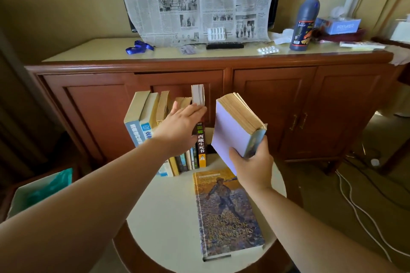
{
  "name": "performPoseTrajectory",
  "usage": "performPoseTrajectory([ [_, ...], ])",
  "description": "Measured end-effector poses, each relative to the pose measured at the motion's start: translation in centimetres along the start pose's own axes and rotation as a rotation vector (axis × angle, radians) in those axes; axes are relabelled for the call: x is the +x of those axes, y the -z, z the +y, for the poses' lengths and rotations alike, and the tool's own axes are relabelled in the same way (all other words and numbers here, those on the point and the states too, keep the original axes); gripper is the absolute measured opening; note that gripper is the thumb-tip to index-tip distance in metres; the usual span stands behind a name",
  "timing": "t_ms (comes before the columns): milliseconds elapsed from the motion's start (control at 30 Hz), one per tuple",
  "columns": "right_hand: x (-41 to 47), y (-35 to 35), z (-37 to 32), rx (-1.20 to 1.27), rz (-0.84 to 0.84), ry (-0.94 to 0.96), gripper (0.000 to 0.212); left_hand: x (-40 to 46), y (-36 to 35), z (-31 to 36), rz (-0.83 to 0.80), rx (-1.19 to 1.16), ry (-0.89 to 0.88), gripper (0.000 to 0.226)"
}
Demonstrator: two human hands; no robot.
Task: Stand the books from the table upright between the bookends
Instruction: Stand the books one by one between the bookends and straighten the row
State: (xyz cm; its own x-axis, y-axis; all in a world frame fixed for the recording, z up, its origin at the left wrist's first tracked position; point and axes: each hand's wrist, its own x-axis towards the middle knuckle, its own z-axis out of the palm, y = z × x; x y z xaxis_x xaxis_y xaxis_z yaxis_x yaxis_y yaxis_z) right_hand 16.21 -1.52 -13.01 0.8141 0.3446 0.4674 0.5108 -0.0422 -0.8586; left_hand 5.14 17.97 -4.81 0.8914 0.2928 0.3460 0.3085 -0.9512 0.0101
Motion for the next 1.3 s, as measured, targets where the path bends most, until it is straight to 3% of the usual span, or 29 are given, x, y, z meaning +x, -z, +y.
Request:
performPoseTrajectory([
  [133,1.5,-4.8,-0.2,-0.027,-0.001,-0.06,0.039,0.1,-0.1,0.0,0.03,-0.137,0.034,0.083],
  [267,3.3,-7.9,0.6,-0.108,-0.083,-0.155,0.052,-0.3,-0.6,-0.3,0.078,-0.208,0.056,0.079],
  [433,4.7,-7.8,3.3,-0.242,-0.551,-0.195,0.066,-0.6,-1.4,-0.7,0.11,-0.241,0.062,0.077],
  [533,5.3,-7.5,4.2,-0.365,-0.637,-0.182,0.062,-0.4,-2.1,-0.8,0.106,-0.258,0.055,0.075],
  [733,5.3,-7.2,4.6,-0.402,-0.648,-0.175,0.046,-1.0,-2.3,-0.1,0.12,-0.235,0.034,0.084],
  [933,5.4,-6.4,4.6,-0.348,-0.693,-0.206,0.053,-1.5,-2.5,0.2,0.037,-0.162,0.047,0.094],
  [1067,4.6,-4.9,4.5,-0.41,-0.79,-0.307,0.077,-4.2,-3.3,1.4,0.119,-0.222,0.06,0.084],
  [1133,2.9,-3.4,4.6,-0.425,-0.721,-0.34,0.077,-6.5,-4.6,2.5,0.17,-0.271,0.135,0.071],
  [1200,0.1,-1.0,5.2,-0.436,-0.623,-0.351,0.065,-9.0,-6.2,3.2,0.12,-0.285,0.293,0.057],
  [1300,-4.1,2.4,6.3,-0.445,-0.57,-0.353,0.029,-11.7,-8.4,3.9,-0.215,-0.284,0.575,0.051],
])
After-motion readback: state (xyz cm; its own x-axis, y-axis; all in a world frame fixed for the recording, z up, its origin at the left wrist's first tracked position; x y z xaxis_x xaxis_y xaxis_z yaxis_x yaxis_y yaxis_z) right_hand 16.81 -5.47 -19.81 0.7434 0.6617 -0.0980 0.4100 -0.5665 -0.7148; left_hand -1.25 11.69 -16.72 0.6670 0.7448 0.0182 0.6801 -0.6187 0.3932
